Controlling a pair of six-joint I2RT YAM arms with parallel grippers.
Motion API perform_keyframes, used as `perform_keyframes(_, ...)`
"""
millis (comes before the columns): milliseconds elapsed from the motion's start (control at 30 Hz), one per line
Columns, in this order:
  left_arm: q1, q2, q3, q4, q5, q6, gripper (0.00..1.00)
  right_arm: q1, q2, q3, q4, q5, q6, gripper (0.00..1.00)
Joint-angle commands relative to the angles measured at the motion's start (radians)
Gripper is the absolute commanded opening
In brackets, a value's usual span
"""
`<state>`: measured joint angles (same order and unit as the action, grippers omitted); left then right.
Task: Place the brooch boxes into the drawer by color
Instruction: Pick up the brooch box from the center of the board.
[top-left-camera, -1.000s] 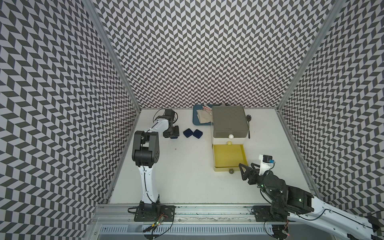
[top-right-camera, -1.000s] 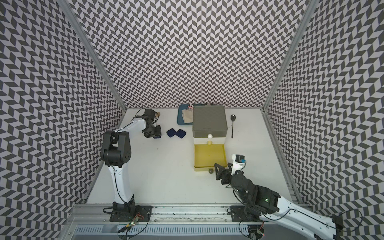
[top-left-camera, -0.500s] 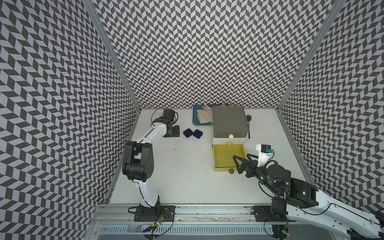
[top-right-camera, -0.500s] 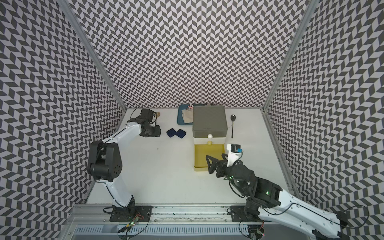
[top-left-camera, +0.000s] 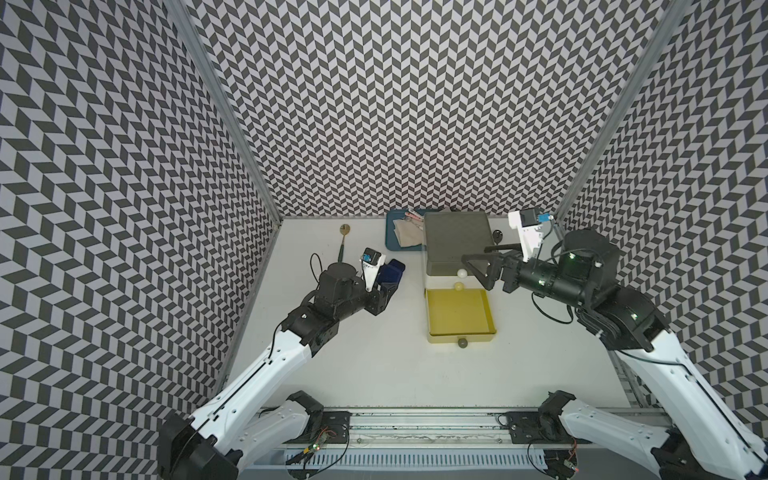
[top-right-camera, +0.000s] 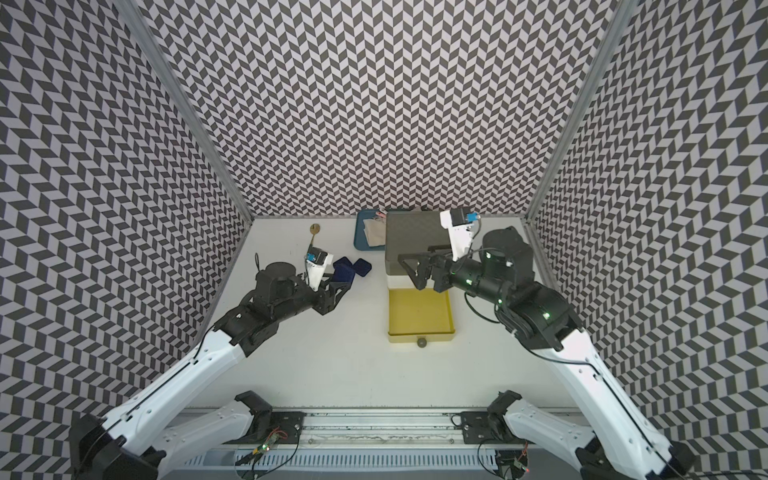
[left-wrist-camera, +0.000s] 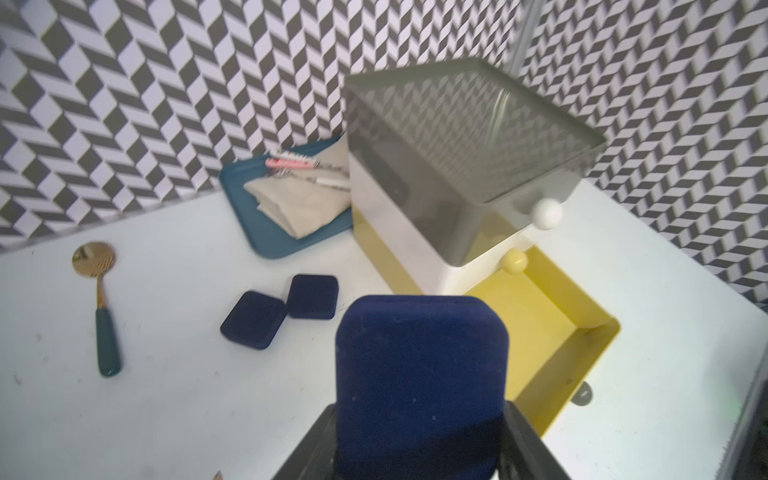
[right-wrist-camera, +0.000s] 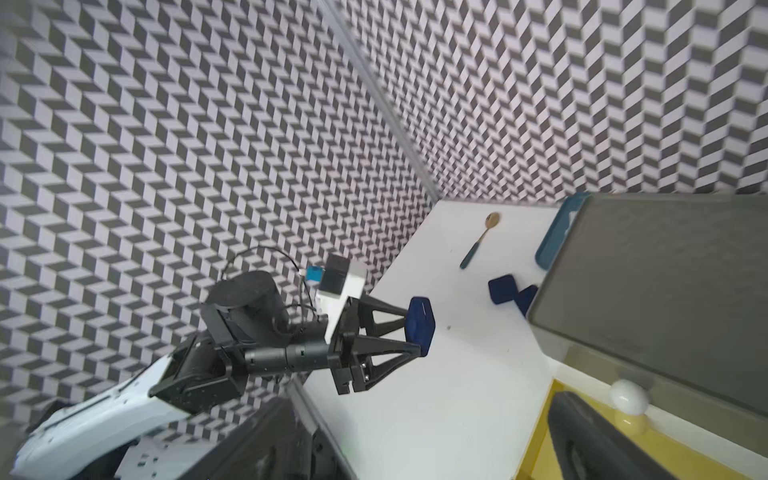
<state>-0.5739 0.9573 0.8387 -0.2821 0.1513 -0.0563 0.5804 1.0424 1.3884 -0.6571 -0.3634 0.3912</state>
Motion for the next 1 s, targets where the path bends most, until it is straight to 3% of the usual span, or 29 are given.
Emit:
perform_keyframes(0, -0.081, -0.057, -0.004, 0.056, -0.059, 0.063, 0.43, -0.010, 0.040, 0.000, -0.090, -0.169, -0.062, 0.95)
perform_keyframes(267, -0.285, -0.084, -0.021, -0.016, -0.192, 0.132, 0.43, -0.010, 0.123, -0.007, -0.125, -0.176, -0.133, 0.78)
perform_keyframes(433, -0.347, -0.058, 0.000, -0.059, -0.239, 0.110, 0.43, 0.006, 0.164, -0.041, -0.121, -0.210, -0.164, 0.67)
perform_keyframes(667, -0.434, -0.035, 0.006, -0.065, -0.318, 0.100, 0.43, 0.134, 0.183, -0.129, 0.002, -0.167, -0.097, 0.65)
perform_keyframes(967, -0.472, -0.046, 0.011, -0.055, -0.338, 0.079, 0.43, 0.168, 0.215, -0.155, 0.068, -0.186, -0.066, 0.64)
